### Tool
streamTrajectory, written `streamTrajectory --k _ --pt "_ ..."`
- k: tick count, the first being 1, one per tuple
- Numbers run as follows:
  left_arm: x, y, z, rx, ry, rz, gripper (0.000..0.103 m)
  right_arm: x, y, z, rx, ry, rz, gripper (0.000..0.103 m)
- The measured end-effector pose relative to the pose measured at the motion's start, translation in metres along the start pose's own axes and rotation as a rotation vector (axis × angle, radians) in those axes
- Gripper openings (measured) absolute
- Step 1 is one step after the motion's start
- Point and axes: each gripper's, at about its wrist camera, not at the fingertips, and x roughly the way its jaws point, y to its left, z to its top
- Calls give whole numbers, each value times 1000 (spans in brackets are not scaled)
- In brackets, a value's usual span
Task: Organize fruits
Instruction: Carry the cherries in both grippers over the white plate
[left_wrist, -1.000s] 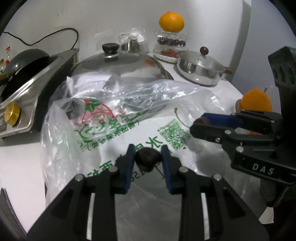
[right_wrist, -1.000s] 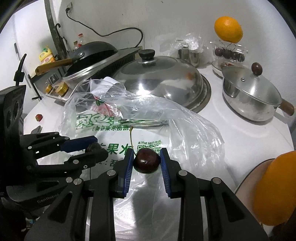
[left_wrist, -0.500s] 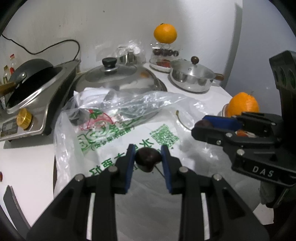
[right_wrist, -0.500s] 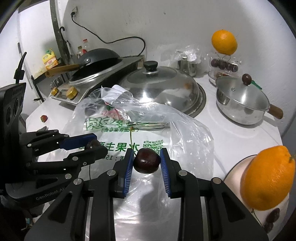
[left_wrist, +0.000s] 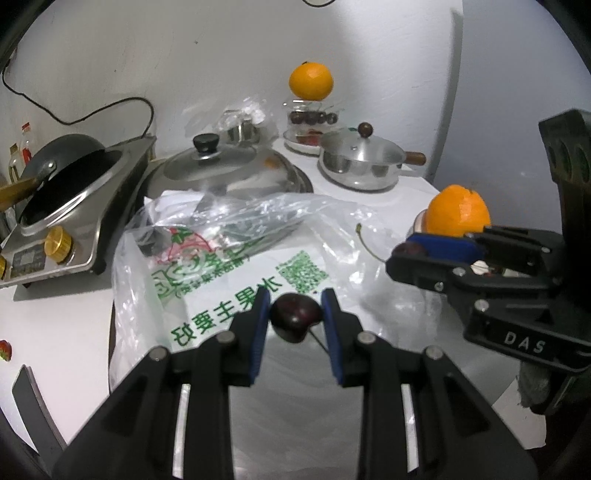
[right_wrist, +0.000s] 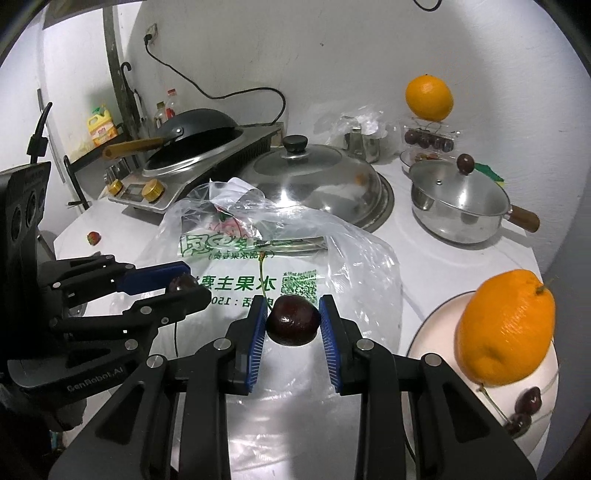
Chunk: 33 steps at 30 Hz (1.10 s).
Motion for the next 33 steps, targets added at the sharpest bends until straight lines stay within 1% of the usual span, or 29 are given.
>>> streamTrajectory --k 18,33 --pt "-17 -43 3 48 -21 -25 29 -42 -19 -20 31 -37 -36 31" --pt "-16 -84 6 90 -21 -55 29 -75 -52 -40 75 -58 -81 31"
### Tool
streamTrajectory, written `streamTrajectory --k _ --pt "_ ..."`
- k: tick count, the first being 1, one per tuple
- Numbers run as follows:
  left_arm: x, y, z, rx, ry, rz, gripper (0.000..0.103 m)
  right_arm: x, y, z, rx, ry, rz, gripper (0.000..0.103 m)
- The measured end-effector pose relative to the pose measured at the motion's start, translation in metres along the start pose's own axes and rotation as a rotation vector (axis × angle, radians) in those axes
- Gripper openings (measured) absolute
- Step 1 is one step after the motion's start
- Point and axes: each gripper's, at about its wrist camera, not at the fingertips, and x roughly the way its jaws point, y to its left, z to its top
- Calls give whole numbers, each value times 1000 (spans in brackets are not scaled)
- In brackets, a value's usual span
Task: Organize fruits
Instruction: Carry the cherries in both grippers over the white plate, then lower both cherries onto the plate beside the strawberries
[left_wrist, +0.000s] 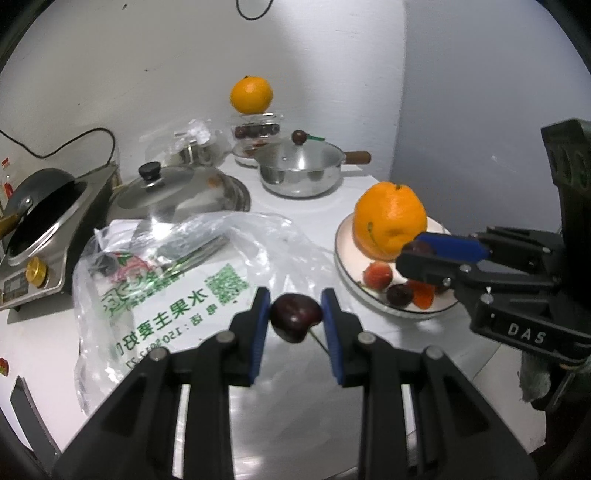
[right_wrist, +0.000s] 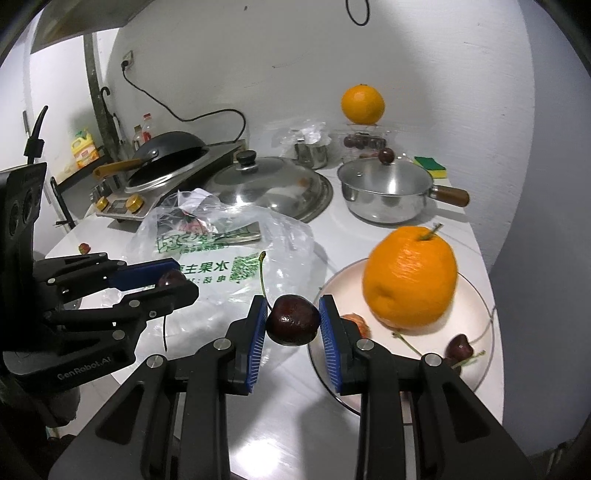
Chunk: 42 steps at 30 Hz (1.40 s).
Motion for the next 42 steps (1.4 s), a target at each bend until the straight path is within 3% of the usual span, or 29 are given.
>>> streamTrajectory --k 42 --pt "53 -104 15 123 84 -89 29 -31 -113 -41 146 -7 -92 31"
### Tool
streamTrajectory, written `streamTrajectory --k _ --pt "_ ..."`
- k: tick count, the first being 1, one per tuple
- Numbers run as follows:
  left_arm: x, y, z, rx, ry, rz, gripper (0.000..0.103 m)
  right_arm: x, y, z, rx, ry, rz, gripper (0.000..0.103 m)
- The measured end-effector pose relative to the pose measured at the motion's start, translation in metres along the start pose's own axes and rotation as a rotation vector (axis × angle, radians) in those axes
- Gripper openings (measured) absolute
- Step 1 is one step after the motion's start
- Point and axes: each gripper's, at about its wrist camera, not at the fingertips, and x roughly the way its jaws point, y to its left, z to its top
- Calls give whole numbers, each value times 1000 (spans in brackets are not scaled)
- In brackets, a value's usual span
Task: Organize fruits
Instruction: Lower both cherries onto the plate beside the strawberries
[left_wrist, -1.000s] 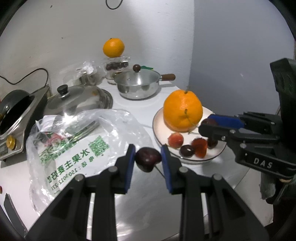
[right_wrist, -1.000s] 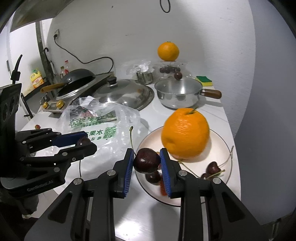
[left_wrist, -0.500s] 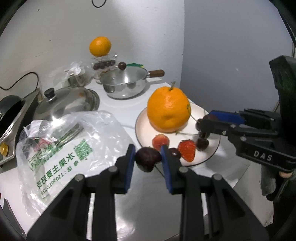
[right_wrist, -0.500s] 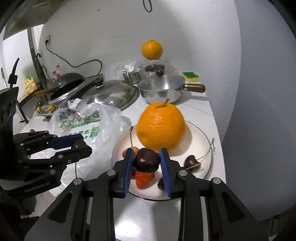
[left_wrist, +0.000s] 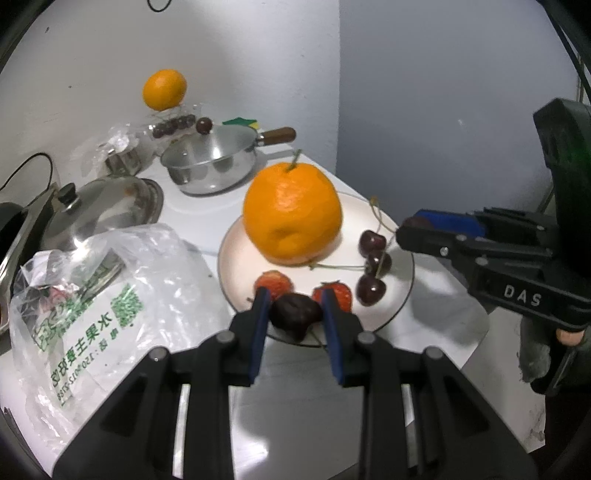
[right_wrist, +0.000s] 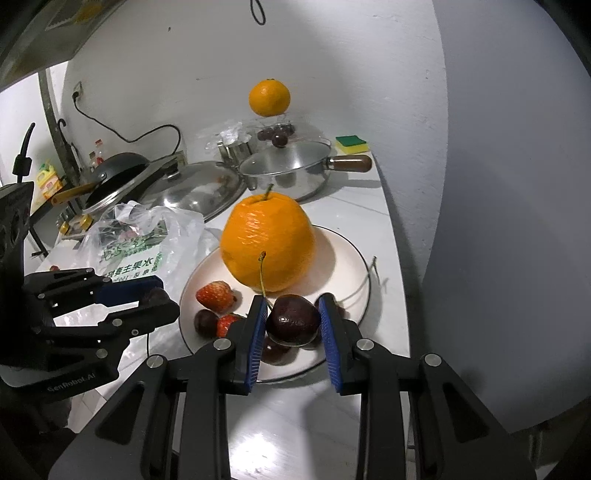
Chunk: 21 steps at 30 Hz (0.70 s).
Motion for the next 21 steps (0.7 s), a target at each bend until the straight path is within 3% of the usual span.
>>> streamTrajectory --k 21 --pt "32 -50 4 42 42 -60 29 -12 -38 -16 42 12 -20 31"
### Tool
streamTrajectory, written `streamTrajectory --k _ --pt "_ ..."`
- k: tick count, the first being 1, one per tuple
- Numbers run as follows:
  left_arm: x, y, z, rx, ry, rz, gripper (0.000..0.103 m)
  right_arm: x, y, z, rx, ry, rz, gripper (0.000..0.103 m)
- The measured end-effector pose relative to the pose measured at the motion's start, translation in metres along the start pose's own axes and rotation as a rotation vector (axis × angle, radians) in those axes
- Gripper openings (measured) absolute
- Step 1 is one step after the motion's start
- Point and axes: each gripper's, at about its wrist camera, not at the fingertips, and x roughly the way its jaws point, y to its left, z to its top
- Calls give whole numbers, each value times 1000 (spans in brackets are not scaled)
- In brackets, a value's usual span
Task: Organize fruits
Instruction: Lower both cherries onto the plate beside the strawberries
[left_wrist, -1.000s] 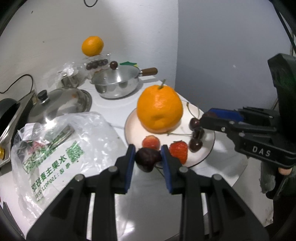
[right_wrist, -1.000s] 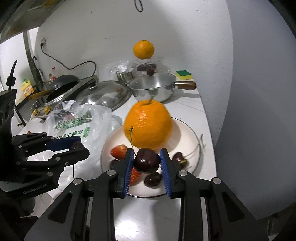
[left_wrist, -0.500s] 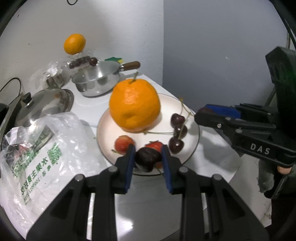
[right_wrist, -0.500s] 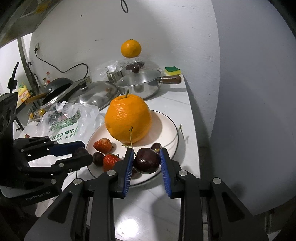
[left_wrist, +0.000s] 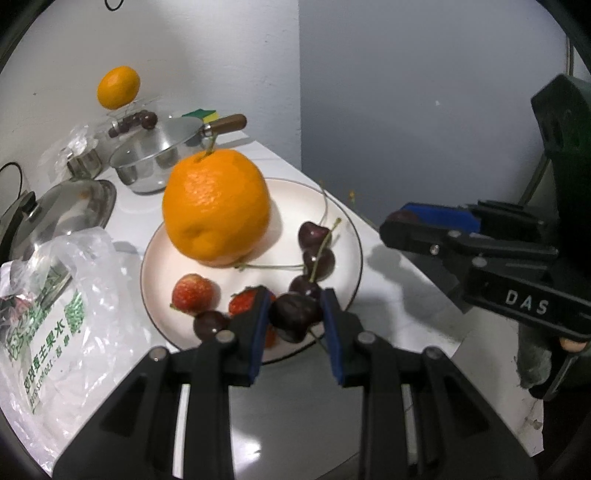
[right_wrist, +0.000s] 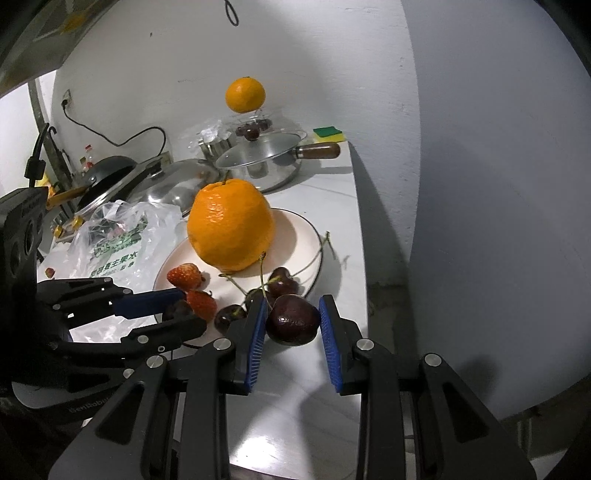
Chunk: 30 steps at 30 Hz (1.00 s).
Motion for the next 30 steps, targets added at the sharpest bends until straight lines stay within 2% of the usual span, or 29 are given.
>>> streamTrajectory --k 11,13,20,23,30 --pt "9 4 2 -18 15 25 31 3 -5 -1 4 5 -5 31" --pt "8 6 3 -23 14 28 36 3 -5 -1 3 6 -6 31" --pt "-4 12 4 -34 -23 29 41 4 0 3 -8 8 -12 31" --pt "-9 18 4 -47 -37 34 53 4 3 5 -13 8 -15 31" --pt "-19 34 3 -80 -65 57 53 8 9 12 -28 10 -23 31"
